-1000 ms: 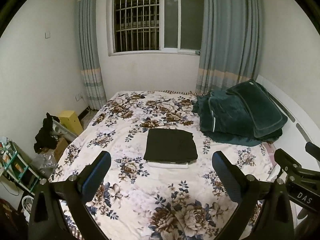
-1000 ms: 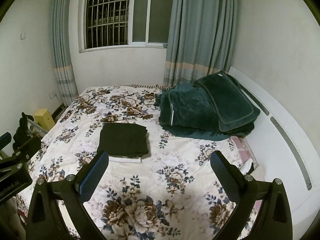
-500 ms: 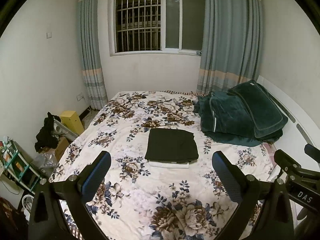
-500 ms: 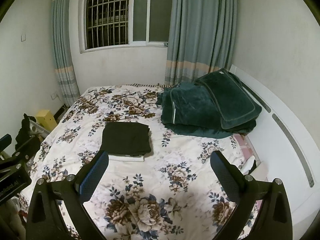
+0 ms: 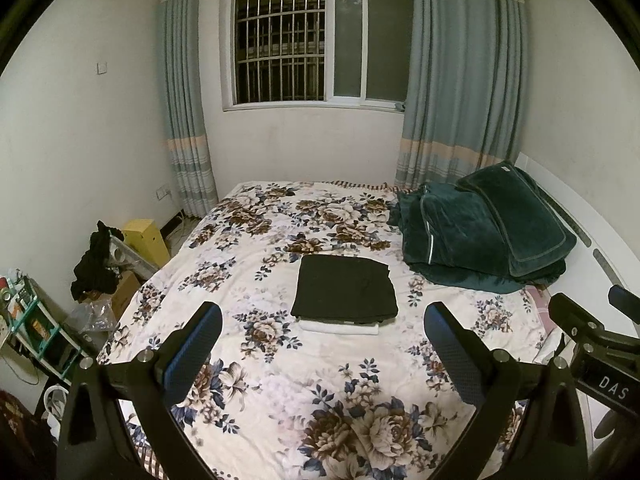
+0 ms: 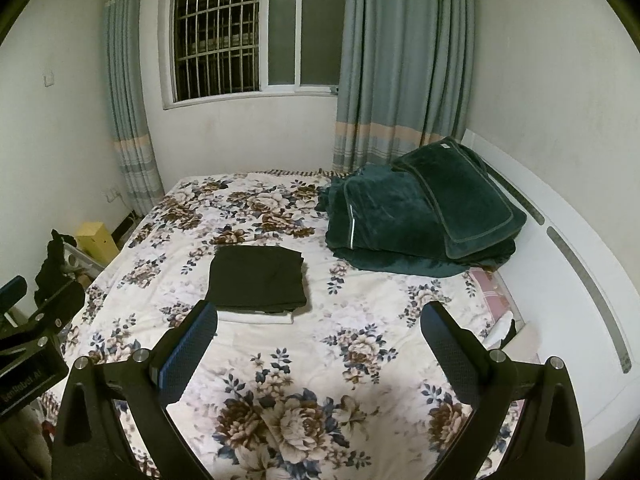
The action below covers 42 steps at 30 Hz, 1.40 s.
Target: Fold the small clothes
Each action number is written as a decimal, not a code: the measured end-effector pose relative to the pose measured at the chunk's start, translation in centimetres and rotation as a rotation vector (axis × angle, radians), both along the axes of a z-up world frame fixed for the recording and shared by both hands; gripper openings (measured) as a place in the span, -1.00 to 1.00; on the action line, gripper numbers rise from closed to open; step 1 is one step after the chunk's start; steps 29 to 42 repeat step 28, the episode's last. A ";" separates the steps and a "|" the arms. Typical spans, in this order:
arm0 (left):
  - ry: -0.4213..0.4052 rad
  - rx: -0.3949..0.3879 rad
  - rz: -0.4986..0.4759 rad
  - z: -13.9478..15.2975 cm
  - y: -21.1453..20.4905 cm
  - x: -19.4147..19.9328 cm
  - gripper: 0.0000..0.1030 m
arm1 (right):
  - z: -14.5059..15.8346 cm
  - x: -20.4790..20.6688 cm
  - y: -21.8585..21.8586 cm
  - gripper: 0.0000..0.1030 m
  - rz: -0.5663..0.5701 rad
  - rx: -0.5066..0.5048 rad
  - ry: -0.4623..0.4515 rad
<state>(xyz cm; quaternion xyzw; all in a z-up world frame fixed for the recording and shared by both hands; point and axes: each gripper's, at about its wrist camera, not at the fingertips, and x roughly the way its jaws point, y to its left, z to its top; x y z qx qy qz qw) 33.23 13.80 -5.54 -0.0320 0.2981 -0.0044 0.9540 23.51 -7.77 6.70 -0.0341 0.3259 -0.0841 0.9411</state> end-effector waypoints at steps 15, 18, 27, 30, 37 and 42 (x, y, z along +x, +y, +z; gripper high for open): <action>-0.004 0.001 0.011 0.2 0.3 -0.5 1.00 | 0.1 -0.1 1.5 1.00 0.002 0.005 -0.008; -0.003 -0.001 0.012 0.2 0.3 -0.6 1.00 | 0.2 0.0 1.6 1.00 0.001 0.005 -0.008; -0.012 0.010 0.027 0.8 0.3 -1.4 1.00 | 0.2 -0.4 1.8 1.00 -0.007 0.004 -0.011; -0.012 0.007 0.024 0.9 0.3 -1.4 1.00 | 0.3 -0.3 2.0 1.00 -0.007 0.004 -0.012; -0.012 0.007 0.024 0.9 0.3 -1.4 1.00 | 0.3 -0.3 2.0 1.00 -0.007 0.004 -0.012; -0.012 0.007 0.024 0.9 0.3 -1.4 1.00 | 0.3 -0.3 2.0 1.00 -0.007 0.004 -0.012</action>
